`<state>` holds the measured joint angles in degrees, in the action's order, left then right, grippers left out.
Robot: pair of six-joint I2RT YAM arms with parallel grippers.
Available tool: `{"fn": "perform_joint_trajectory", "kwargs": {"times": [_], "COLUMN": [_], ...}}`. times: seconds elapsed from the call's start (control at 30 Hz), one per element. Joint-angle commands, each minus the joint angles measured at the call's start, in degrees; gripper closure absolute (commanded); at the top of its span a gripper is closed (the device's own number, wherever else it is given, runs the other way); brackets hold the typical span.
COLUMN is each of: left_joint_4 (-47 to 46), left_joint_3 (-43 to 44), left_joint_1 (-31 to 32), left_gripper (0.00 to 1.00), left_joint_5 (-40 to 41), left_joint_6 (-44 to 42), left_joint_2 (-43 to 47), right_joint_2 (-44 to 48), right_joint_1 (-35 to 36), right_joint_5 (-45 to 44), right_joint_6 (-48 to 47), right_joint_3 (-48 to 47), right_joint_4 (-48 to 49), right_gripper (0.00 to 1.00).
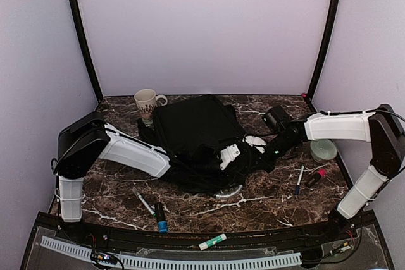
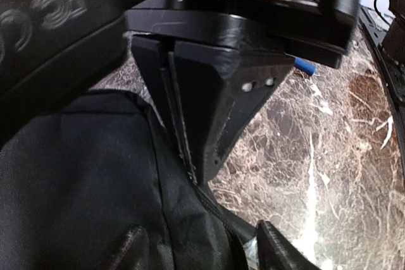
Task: Pack the student bag
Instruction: Zip the student bag at the center of the board.
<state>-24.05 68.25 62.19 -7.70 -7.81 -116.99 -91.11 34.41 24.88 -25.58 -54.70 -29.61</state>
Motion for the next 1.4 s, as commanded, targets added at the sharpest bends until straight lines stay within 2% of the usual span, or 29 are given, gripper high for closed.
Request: {"fn": "perform_joint_trajectory", "kwargs": {"times": [0.0,0.2,0.27,0.67,1.27,1.37], "left_joint_4": [-1.8,-1.8,-1.8,-0.6,0.8,0.7], "left_joint_3": [1.3,0.4,0.2,-0.1,-1.2,-4.1], "left_joint_1": [0.5,0.5,0.5,0.4,0.5,0.5], "left_gripper": [0.47,0.91,1.0,1.0,1.0,1.0], "left_joint_5": [-0.5,0.1,0.1,2.0,2.8,2.9], "left_joint_6": [0.4,0.9,1.0,1.2,0.9,0.9], "left_joint_2": [-0.9,-1.1,-1.1,-0.9,1.0,3.7], "right_joint_2": [2.1,1.7,1.8,5.7,4.9,3.8], "right_joint_1": [0.3,-0.3,-0.4,-3.1,-4.1,-5.0], "right_joint_5": [3.0,3.1,3.3,2.4,-0.7,-1.2], "right_joint_6": [0.6,1.3,1.6,2.1,1.7,1.3], "right_joint_3": [0.3,-0.5,-0.8,1.7,1.4,1.6], "right_joint_4": [2.0,1.8,1.7,1.7,3.0,3.0], "right_gripper": [1.0,1.0,1.0,1.0,1.0,1.0]}}
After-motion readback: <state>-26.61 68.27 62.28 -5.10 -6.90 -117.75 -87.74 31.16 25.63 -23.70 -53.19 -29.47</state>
